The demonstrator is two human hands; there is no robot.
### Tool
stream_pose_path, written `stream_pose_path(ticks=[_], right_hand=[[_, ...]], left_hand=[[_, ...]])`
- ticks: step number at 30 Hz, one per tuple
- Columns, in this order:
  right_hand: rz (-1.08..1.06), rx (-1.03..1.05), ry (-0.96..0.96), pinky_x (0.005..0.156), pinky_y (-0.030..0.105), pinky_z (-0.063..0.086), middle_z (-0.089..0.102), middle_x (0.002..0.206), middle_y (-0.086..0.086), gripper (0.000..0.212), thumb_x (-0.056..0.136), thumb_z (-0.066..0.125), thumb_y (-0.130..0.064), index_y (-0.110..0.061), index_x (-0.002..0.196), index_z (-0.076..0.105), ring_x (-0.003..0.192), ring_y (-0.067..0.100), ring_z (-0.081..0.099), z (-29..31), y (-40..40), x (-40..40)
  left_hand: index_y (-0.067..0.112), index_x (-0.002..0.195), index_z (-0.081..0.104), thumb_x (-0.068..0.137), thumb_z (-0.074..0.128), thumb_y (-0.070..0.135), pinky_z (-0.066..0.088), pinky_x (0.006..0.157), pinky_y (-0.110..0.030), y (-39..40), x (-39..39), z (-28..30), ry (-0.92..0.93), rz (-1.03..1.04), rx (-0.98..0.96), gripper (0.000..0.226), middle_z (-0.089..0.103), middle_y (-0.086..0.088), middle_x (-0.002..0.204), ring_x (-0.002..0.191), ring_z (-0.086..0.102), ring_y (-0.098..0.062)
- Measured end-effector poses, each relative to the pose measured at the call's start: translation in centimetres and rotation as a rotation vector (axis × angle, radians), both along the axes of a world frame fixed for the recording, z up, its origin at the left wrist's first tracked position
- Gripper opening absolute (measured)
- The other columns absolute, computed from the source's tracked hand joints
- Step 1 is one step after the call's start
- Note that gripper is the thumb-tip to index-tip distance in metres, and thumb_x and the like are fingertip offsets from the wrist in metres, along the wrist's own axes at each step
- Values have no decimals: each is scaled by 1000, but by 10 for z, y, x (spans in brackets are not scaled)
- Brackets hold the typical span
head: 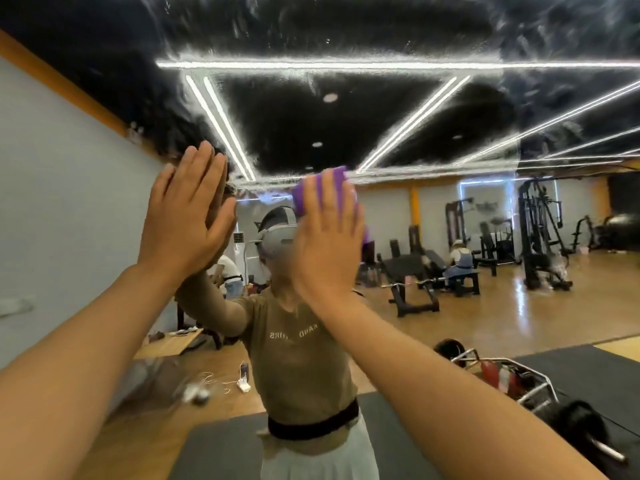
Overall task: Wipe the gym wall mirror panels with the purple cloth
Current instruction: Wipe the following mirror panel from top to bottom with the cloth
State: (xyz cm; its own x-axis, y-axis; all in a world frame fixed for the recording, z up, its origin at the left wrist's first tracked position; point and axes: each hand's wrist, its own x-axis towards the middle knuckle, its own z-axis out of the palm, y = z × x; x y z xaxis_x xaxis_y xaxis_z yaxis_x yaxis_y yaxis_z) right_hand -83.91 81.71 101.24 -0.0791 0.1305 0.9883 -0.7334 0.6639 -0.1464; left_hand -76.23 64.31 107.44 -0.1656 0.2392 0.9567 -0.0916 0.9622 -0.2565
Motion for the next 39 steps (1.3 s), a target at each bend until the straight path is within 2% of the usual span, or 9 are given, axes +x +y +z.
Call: stream_pose_path(ticks=[4,8,12,15,21,26,29,36,39], right_hand=[[27,211,89,126,47,8,24,166,5,57,102,39,-25,-18,158,28,156,27,13,-25,-31,11],[17,383,123,127,43,4,24,166,6,56,103,36,-28,-17,158,29,156,25,13,-11,10,-5],[-5,57,-54,127,39,0,16,168,5,58,104,39,-24,-17,160,23,155,19,5,33,80,-29],[-80,-139,-196,127,43,2,10,169,7,58,107,30,-28,-15,161,14,156,25,4,53,115,-41],[-86,-264,-231,125,43,-3,6,170,6,58,109,31,-25,-16,162,11,156,28,0,56,72,-24],[-16,116,97,126,44,5,24,166,8,59,102,43,-22,-15,159,29,155,29,13,35,-10,4],[24,334,208,126,45,7,30,164,9,55,102,39,-25,-15,156,33,154,31,19,21,-34,12],[-81,875,411,126,45,10,32,163,7,52,104,36,-32,-20,155,38,153,29,22,36,8,-10],[-72,897,392,126,43,6,31,164,6,53,104,36,-32,-21,156,36,154,27,20,71,21,-14]], left_hand=[[12,160,24,104,26,45,-3,123,-29,-15,3,-1,-19,18,-108,64,18,-10,167,155,12,-24],[9,158,29,105,29,36,0,125,-29,-16,-1,-2,31,-14,-116,59,24,-12,165,154,18,-26],[8,157,32,103,30,32,7,126,-33,-16,1,-4,52,-9,-117,58,27,-12,164,153,21,-26],[10,158,29,102,30,34,13,125,-41,-16,2,-6,62,47,-81,61,24,-12,165,153,21,-27],[13,160,23,101,24,38,10,125,-46,-15,1,-12,91,59,111,64,18,-10,168,155,13,-24],[11,160,24,102,23,34,0,125,-36,-17,1,-12,82,20,94,62,18,-9,167,155,12,-22],[11,160,22,104,22,35,-3,124,-31,-21,5,-10,56,17,64,61,16,-7,168,155,10,-20],[13,160,24,105,20,36,0,122,-27,-48,19,0,-37,82,-104,59,20,-7,167,155,16,-20],[12,159,25,105,20,35,6,122,-30,-55,25,4,-67,98,-165,59,22,-7,166,154,18,-20]])
